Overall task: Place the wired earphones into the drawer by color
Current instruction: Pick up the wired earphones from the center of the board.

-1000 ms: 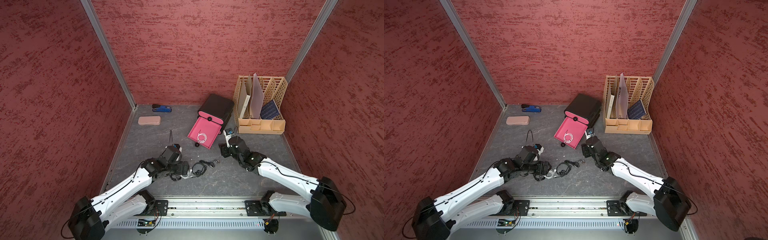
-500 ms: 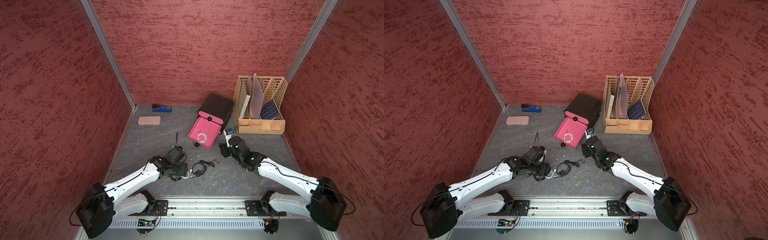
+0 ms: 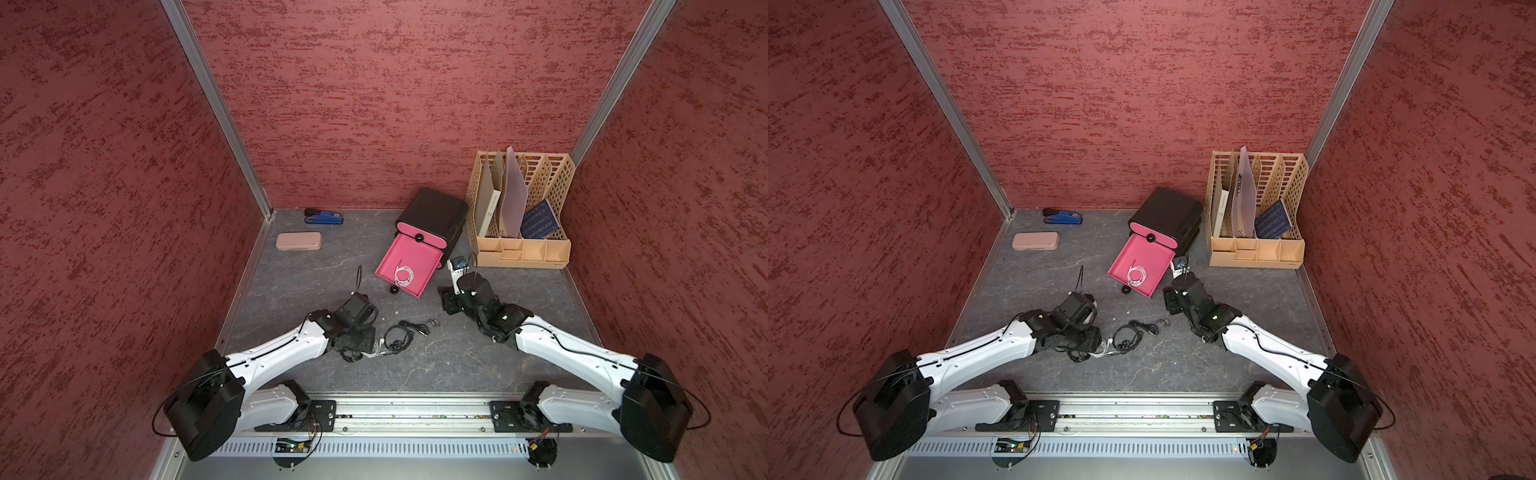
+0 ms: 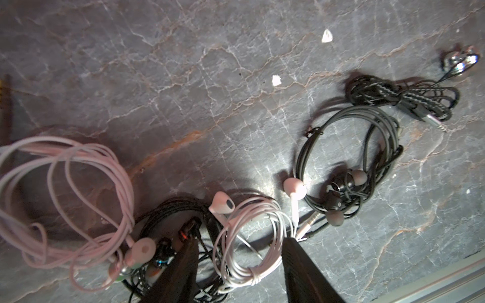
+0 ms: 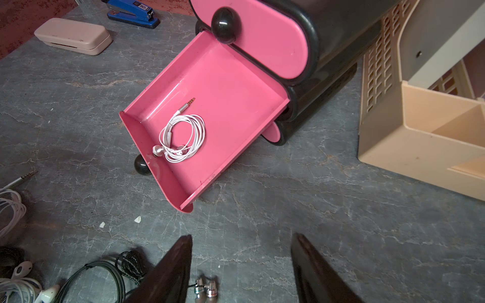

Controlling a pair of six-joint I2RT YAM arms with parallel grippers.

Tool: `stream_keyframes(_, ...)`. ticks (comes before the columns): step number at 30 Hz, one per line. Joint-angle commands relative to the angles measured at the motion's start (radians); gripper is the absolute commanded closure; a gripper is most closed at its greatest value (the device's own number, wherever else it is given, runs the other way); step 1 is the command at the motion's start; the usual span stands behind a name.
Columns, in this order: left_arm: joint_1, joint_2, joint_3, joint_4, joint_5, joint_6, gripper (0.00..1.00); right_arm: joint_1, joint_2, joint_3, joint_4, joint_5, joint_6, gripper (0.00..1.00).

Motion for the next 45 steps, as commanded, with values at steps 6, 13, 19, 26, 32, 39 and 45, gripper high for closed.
stream_keyframes(6, -0.008, 0.05, -0.007, 0.044, -0.018, 0.008, 0.55, -0.004, 0.002, 0.0, 0.019, 0.023, 0.002, 0.36)
stream_keyframes(13, -0.009, 0.065, -0.01, 0.054, -0.017, 0.009, 0.61, -0.004, 0.008, 0.0, 0.021, 0.023, 0.002, 0.36)
stream_keyframes(19, -0.008, 0.08, -0.009, 0.057, -0.009, 0.008, 0.66, -0.004, 0.008, 0.0, 0.019, 0.023, 0.002, 0.36)
stream_keyframes(26, -0.008, 0.108, -0.004, 0.059, 0.003, 0.008, 0.74, -0.004, 0.005, -0.001, 0.019, 0.024, 0.002, 0.36)
stream_keyframes(32, -0.009, 0.099, -0.001, 0.053, 0.0, 0.008, 0.86, -0.004, 0.003, 0.0, 0.018, 0.024, 0.001, 0.36)
stream_keyframes(39, -0.01, 0.085, 0.005, 0.042, 0.0, 0.011, 0.98, -0.004, 0.005, 0.0, 0.019, 0.025, 0.002, 0.36)
stream_keyframes(45, -0.014, 0.056, 0.032, 0.001, -0.022, 0.016, 1.0, -0.004, 0.003, 0.0, 0.019, 0.031, 0.001, 0.36)
